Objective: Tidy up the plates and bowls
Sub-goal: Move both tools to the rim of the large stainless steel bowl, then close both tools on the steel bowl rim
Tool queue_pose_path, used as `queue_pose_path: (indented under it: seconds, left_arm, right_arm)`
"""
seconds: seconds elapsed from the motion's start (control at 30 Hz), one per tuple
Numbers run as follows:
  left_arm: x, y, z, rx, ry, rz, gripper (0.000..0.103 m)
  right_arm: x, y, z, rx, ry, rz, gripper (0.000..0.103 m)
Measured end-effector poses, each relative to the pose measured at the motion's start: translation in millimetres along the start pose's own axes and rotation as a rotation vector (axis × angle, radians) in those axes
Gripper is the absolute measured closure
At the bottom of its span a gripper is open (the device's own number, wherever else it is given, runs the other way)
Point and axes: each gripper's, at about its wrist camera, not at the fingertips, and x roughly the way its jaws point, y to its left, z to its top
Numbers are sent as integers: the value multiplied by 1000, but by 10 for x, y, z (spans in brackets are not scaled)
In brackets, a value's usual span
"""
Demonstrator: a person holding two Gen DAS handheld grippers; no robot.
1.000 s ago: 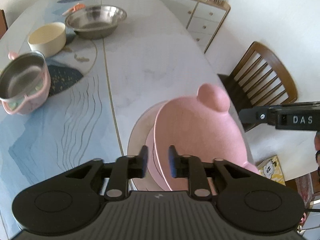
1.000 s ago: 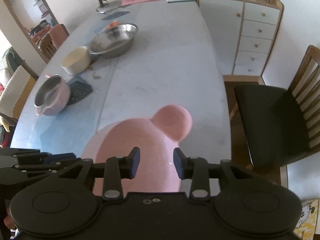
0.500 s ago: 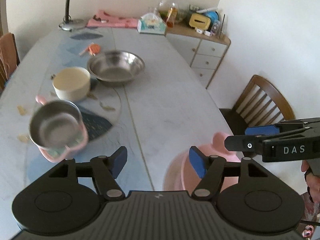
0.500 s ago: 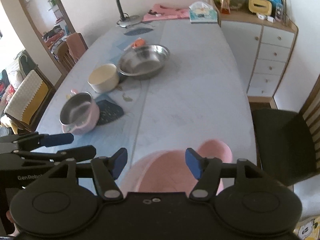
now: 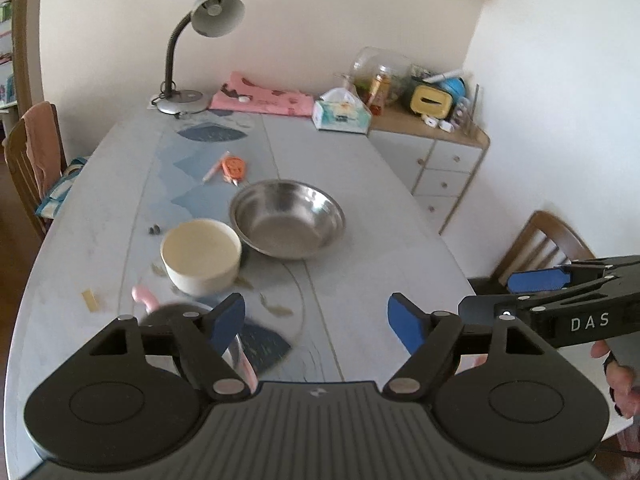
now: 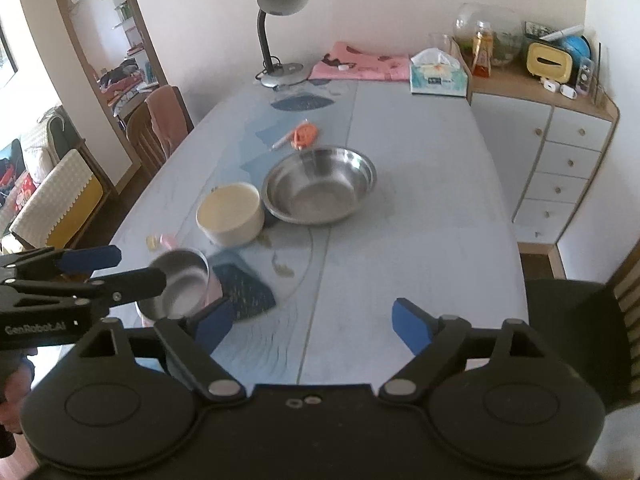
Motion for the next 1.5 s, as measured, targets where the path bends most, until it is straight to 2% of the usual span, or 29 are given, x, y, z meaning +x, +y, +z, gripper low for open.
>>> queue_pose_path:
  seconds: [0.2,0.4,0.6,0.83,0.93,1.13,1.3,1.37,1.4,1.5]
  left_arm:
    - [308,252,366,-31,-6,43,24]
    - [826,492,817,-37,11,75,24]
    - [1486,635,1131,-14,86,90,24]
    - [2178,818,1300,-44,161,122,24]
    - [2416,872,1348,-41,172,146,24]
    - [2838,976,1376,-51,230,148,24]
    - [3099,967,1318,-29,272,160,25]
    - [3176,952,1293,-18,287,160,34]
    - [3214,949,1279,-15,299,159,43]
    - [3308,955,1242,-15,325,160,56]
  right_arm:
    - [326,11,380,-36,-23,-19,3]
    - [783,-144,766,-12,-24,-43,2]
    - [1326,-362,1044,53,22,-63,3]
    - [1924,-565,1197,111,84,-90,6]
    - [2150,-639,1223,137,115,-94,10]
    - [2500,-729,1248,179,166,-97,19]
    - [2693,-773,1239,194,194,-96,30]
    - [2737,-797,1235,201,204,-97,35]
    - [2763,-805,1224,203,211,-94,41]
    - [2806,-823,1201,203,224,-91,53]
